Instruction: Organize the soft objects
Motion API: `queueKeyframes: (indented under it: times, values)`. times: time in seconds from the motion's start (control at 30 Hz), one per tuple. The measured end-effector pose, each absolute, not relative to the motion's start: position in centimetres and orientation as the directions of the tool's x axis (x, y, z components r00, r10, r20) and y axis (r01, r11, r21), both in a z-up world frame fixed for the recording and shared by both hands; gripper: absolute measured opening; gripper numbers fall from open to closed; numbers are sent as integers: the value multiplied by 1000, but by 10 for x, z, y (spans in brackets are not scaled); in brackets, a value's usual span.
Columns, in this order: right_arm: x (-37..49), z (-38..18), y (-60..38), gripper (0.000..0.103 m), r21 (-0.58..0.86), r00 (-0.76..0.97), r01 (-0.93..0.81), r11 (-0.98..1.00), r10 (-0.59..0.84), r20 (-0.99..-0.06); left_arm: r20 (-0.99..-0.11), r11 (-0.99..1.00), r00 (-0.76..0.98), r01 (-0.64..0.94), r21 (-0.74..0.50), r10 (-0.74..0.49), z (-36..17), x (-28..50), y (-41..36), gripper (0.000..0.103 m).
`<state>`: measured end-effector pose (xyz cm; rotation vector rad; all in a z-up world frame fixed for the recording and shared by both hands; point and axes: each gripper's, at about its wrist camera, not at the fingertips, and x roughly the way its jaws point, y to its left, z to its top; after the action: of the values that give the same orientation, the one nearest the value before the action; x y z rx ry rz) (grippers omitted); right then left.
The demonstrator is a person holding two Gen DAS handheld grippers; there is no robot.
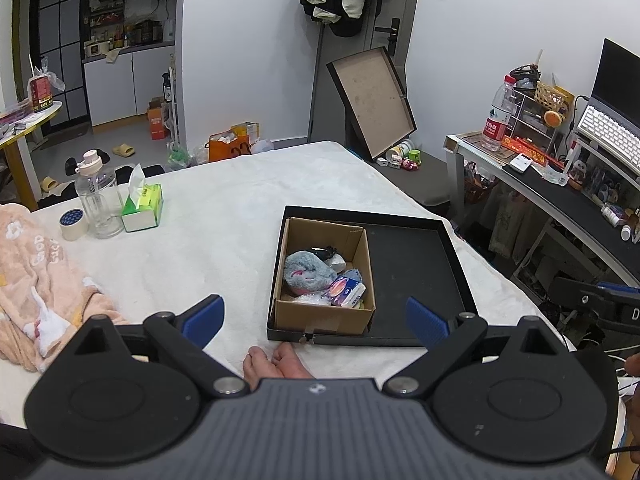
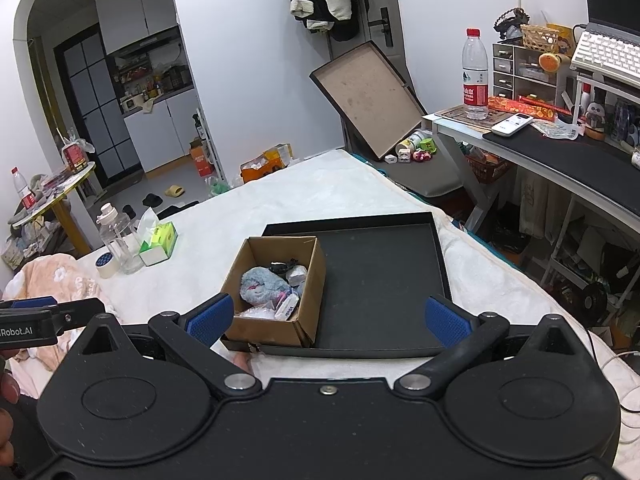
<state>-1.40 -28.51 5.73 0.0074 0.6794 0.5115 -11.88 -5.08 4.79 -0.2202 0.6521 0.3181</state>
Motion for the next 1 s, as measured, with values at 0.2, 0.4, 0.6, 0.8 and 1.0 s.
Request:
queueKeyframes:
  times: [0.2, 0.4, 0.6, 0.8, 1.0]
  values:
    - [-14, 58, -286, 103, 170, 660, -449, 877, 454, -599, -626, 931, 749, -352, -99, 217, 49, -120, -52, 97]
    - [-14, 58, -285, 103, 169, 661, -449, 878, 453, -598, -627, 931, 749, -351, -99, 216, 49, -120, -52, 97]
    - [-14, 58, -286, 103, 169, 660, -449, 877, 453, -599, -626, 931, 749, -351, -98, 216, 49, -120, -53, 97]
    - [-14, 58, -285, 103, 168, 661, -450, 877, 454, -598, -626, 931, 749, -352, -99, 217, 50, -120, -53, 97]
    - [-14, 59, -285, 103, 169, 661, -451, 876, 455, -596, -620, 936, 757, -337, -103, 204, 51, -121, -53, 97]
